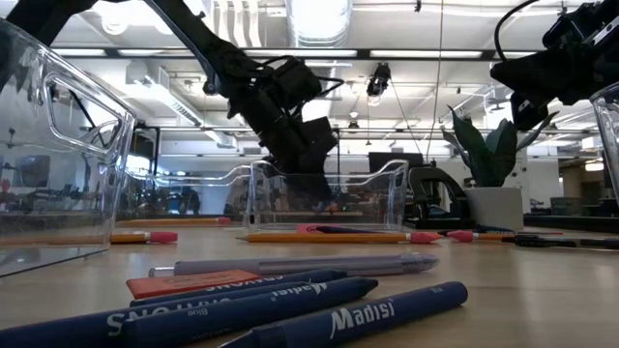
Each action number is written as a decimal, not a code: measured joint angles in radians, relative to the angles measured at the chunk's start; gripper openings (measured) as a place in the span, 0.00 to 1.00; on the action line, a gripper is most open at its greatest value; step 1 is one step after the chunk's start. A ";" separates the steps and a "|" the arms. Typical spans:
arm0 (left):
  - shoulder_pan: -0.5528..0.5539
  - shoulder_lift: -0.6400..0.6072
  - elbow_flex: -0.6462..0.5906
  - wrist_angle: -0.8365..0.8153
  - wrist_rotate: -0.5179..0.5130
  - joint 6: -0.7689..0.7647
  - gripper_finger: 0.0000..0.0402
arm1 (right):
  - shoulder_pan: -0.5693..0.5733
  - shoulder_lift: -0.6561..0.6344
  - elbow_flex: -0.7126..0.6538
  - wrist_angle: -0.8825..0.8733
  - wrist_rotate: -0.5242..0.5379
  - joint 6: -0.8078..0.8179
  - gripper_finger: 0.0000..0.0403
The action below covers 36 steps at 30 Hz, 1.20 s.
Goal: Sort crayons/erasers/pens/pencils in bins
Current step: Put the blue eraser into the top right transparent bin, then put the orange pencil into the top left transparent bin
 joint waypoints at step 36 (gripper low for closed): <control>0.000 0.000 -0.022 0.006 0.001 0.079 0.30 | 0.000 0.000 0.000 0.000 0.000 0.000 0.06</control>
